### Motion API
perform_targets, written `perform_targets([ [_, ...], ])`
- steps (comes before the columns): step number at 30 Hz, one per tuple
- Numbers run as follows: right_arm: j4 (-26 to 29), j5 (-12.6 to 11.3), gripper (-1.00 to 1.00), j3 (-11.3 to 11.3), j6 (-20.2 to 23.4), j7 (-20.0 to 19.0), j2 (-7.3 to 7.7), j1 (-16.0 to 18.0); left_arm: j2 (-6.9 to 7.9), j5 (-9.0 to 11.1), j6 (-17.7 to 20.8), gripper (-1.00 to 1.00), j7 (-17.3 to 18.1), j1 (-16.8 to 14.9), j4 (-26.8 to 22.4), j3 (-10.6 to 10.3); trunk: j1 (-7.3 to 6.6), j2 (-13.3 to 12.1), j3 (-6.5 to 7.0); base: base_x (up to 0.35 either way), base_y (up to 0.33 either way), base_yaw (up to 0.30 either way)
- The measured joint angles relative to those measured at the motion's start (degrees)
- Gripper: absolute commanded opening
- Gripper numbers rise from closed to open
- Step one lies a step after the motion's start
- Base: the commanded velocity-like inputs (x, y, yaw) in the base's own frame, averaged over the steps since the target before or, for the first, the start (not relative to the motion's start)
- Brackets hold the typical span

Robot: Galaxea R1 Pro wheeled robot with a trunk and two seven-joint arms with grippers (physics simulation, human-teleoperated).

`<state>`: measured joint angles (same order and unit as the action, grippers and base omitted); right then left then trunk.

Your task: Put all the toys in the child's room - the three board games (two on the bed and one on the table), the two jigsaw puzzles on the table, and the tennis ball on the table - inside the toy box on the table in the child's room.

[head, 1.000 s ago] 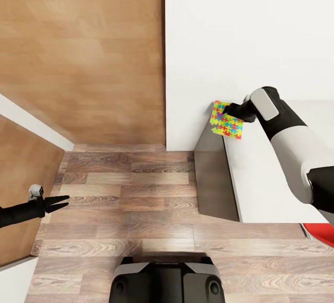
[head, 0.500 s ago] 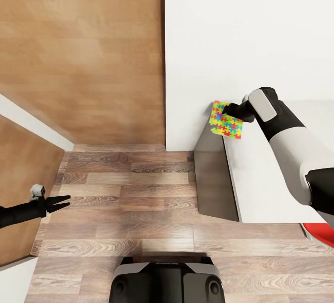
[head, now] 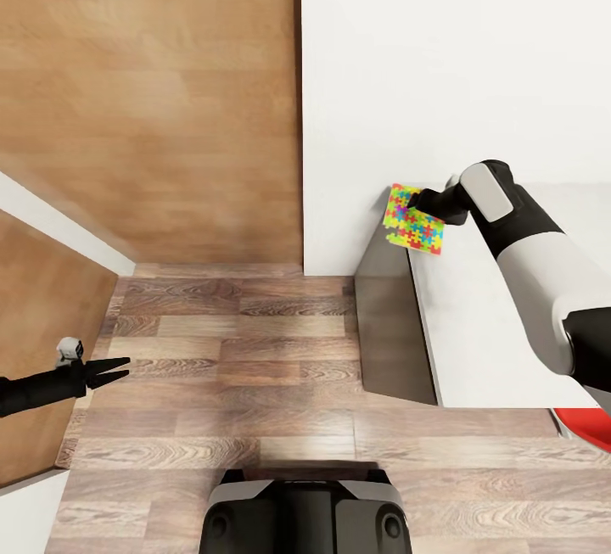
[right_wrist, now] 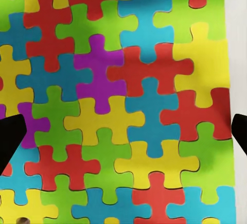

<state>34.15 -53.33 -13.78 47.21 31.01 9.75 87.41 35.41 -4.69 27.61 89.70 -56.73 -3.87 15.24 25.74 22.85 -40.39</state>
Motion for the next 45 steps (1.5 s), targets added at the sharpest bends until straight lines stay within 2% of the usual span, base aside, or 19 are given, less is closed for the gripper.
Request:
perform_targets([
  [13, 0.0, 0.1, 1.00, 0.1, 0.2, -0.1, 0.06, 0.0, 0.00, 0.0, 0.0, 1.00, 0.0, 0.0, 0.0, 0.0, 0.00, 0.0, 0.00, 0.000, 0.000, 0.000],
  [15, 0.4, 1.1, 1.00, 0.0, 0.7, 0.0, 0.09, 0.0, 0.00, 0.0, 0.0, 1.00, 0.0, 0.0, 0.0, 0.0, 0.01, 0.0, 0.01, 0.000, 0.000, 0.000],
  [23, 11.7, 0.7, 1.00, 0.0, 5.3, 0.1, 0.30, -0.2, 0.00, 0.0, 0.0, 1.00, 0.0, 0.0, 0.0, 0.0, 0.01, 0.0, 0.61, 0.000, 0.000, 0.000],
  [28, 14.9, 0.7, 1.00, 1.7, 8.2, 0.1, 0.40, -0.2, 0.00, 0.0, 0.0, 1.00, 0.0, 0.0, 0.0, 0.0, 0.01, 0.0, 1.07, 0.000, 0.000, 0.000],
  [35, 15.8, 0.6, 1.00, 5.2, 12.1, 0.1, 0.50, -0.1, -0.06, 0.0, 0.0, 1.00, 0.0, 0.0, 0.0, 0.0, 0.01, 0.0, 1.71, 0.000, 0.000, 0.000],
  [38, 16.3, 0.2, 1.00, 5.6, 12.7, 0.0, 1.49, -0.2, -0.07, 0.1, 0.0, 1.00, 0.0, 0.0, 0.0, 0.0, 0.01, 0.0, 1.99, 0.000, 0.000, 0.000],
  [40, 17.3, -1.1, 1.00, 5.8, 12.8, -0.1, 2.73, -0.9, -0.08, 0.1, 0.0, 1.00, 0.0, 0.0, 0.0, 0.0, 0.01, 0.0, 2.17, -0.004, 0.000, 0.000],
  [42, 19.2, -4.0, 1.00, 5.8, 12.8, -0.1, 3.90, -3.0, -0.08, 0.1, 0.0, 1.00, 0.0, 0.0, 0.0, 0.0, 0.01, 0.0, 2.35, -0.050, 0.000, 0.000],
  [44, 23.2, -10.1, 1.00, 5.9, 12.8, -0.1, 5.30, -7.1, -0.13, 0.1, 0.0, 1.00, 0.0, 0.0, 0.0, -0.1, 0.03, 0.0, 2.54, -0.170, 0.000, 0.000],
  [45, 24.5, -11.9, 1.00, 5.9, 12.8, -0.1, 5.77, -8.3, -0.14, 0.1, 0.0, 1.00, 0.0, 0.0, 0.0, -0.1, 0.03, 0.0, 2.63, -0.240, 0.000, 0.000],
])
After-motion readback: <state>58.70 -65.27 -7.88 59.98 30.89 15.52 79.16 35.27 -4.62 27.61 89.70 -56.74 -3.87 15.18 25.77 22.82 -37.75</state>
